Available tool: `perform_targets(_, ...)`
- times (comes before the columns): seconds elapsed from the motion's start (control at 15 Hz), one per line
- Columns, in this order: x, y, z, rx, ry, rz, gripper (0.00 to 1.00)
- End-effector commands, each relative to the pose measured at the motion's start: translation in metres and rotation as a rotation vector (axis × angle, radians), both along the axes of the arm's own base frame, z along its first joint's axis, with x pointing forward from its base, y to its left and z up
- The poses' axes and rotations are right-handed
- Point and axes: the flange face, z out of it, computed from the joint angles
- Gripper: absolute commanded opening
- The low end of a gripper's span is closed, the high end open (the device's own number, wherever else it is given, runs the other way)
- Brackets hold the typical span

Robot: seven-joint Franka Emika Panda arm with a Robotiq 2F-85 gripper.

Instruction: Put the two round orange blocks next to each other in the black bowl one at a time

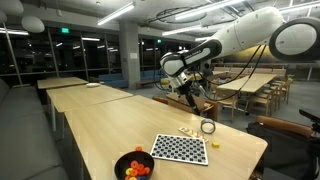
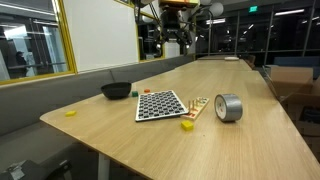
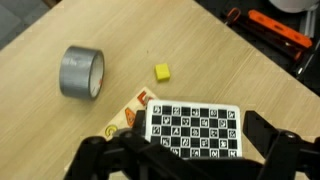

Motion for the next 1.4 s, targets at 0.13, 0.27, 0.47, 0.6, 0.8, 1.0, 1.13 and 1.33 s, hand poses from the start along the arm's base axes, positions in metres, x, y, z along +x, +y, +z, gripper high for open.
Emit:
perform_targets(0.13, -0.085, 0.013, 0.012, -0.036, -0.001, -0.03, 1.0)
perform_targets(0.27, -0.107, 0.018, 0.019, 0.017, -0.061, -0.043, 1.0)
perform_targets(0.47, -0.14, 0.022, 0.032, 0.082, -0.19, -0.075, 1.0)
perform_targets(0.6, -0.162, 0.021, 0.039, 0.108, -0.27, -0.1, 1.0)
perform_targets(0.8, -0.186, 0.014, 0.045, 0.122, -0.377, -0.175, 1.0)
perform_targets(1.0, -0.2, 0.006, 0.047, 0.11, -0.478, -0.264, 1.0)
perform_targets(1.13, -0.206, 0.002, 0.048, 0.102, -0.545, -0.324, 1.0)
perform_targets(1.33, -0.214, -0.007, 0.049, 0.103, -0.627, -0.436, 1.0)
